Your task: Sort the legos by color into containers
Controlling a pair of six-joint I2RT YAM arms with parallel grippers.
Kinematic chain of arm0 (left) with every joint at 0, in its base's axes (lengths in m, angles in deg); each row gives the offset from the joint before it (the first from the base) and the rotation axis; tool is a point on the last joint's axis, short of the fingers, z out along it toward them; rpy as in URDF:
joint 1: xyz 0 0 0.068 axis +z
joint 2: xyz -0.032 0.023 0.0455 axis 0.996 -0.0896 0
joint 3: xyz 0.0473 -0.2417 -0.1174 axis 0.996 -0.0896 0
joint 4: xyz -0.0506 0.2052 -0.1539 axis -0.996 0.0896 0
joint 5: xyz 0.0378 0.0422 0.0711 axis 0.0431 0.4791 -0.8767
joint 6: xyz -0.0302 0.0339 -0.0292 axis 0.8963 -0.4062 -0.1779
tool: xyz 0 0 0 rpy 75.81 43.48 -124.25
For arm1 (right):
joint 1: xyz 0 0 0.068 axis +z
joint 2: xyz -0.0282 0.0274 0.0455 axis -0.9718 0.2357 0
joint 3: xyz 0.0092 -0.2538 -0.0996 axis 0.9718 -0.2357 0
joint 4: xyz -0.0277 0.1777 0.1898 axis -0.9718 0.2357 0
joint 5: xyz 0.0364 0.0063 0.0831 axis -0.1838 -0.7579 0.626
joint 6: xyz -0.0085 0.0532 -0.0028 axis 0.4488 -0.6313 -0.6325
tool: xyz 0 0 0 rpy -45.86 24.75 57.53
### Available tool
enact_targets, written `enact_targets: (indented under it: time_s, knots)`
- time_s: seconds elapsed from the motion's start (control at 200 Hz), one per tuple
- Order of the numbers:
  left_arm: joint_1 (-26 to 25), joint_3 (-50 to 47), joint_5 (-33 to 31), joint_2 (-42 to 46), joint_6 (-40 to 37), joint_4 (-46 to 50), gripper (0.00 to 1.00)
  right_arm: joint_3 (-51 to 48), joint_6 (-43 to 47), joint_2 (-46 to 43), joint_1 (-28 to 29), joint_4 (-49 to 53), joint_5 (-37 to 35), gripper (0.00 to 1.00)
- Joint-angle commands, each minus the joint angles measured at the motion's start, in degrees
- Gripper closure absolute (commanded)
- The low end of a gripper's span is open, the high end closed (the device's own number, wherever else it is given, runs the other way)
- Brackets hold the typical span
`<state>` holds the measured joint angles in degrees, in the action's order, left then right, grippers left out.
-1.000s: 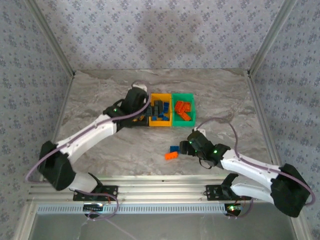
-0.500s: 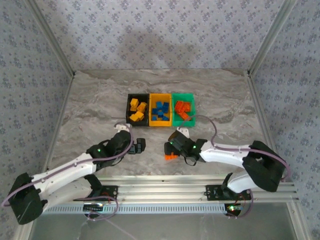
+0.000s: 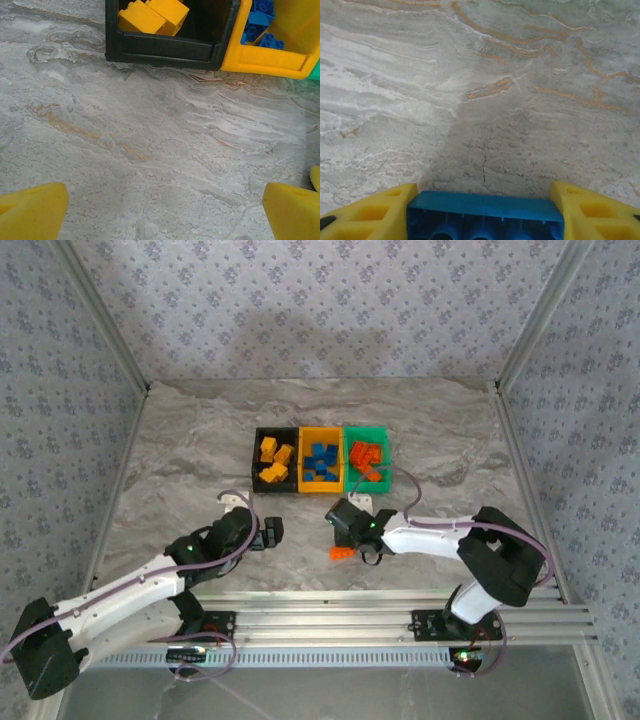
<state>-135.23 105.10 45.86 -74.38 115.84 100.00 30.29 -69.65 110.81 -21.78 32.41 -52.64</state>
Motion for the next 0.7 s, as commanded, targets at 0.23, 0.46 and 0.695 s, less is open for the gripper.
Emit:
enact_targets:
  time_s: [0.23,0.46,0.695]
  knots:
    - [0.2,-1.1,-1.7,1.6,0.5,2.2,0.00,6.4,9.6,-9.6,-2.8,1.9,1.8,0.51]
    - [0.2,-2.8,-0.3,3.1,2.0,2.7,0.00,20.7,16.9,0.8,-10.2,1.6,6.7,0.50]
    - [0.2,-1.9,-1.8,6.6,2.1,7.7,0.00,39.1,20.1,18.8,-14.9,4.1,9.4,0.46]
